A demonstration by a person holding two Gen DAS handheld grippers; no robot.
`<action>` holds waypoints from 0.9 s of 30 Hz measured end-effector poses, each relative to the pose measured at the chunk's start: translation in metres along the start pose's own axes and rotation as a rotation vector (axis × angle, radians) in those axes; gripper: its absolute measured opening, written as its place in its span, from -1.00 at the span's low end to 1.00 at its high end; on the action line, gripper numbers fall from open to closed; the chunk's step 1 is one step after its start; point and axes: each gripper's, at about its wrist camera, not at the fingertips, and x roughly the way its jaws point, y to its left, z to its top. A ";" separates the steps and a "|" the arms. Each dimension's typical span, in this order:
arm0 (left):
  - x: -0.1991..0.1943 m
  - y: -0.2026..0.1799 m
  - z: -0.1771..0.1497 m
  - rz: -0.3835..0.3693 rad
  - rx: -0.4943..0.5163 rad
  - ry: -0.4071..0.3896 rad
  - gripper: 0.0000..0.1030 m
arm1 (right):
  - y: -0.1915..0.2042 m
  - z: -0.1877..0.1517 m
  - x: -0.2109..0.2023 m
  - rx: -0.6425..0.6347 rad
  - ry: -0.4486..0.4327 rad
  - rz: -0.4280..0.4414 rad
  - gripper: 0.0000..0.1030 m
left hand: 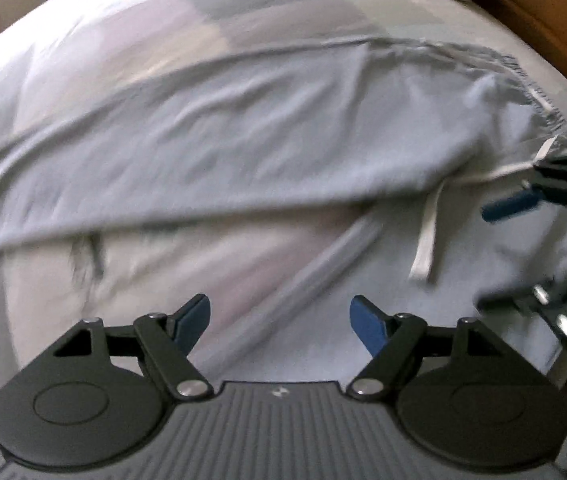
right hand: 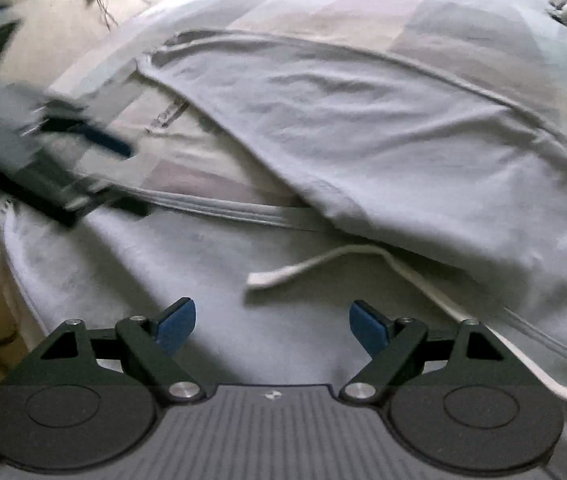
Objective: Fold clothes
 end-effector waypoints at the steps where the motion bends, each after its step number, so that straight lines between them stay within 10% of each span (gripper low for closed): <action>1: -0.003 0.006 -0.012 -0.005 -0.022 0.005 0.50 | 0.002 0.004 0.013 -0.009 0.010 -0.034 0.70; 5: -0.008 0.013 -0.049 -0.058 -0.066 0.027 0.50 | 0.015 0.014 0.052 -0.167 -0.009 -0.205 0.98; 17: -0.003 0.026 -0.119 -0.178 -0.053 0.101 0.59 | 0.034 0.007 0.011 -0.069 0.040 -0.142 0.97; 27: -0.012 0.034 -0.137 -0.257 0.021 0.140 0.63 | 0.048 -0.009 0.044 -0.046 0.050 -0.253 1.00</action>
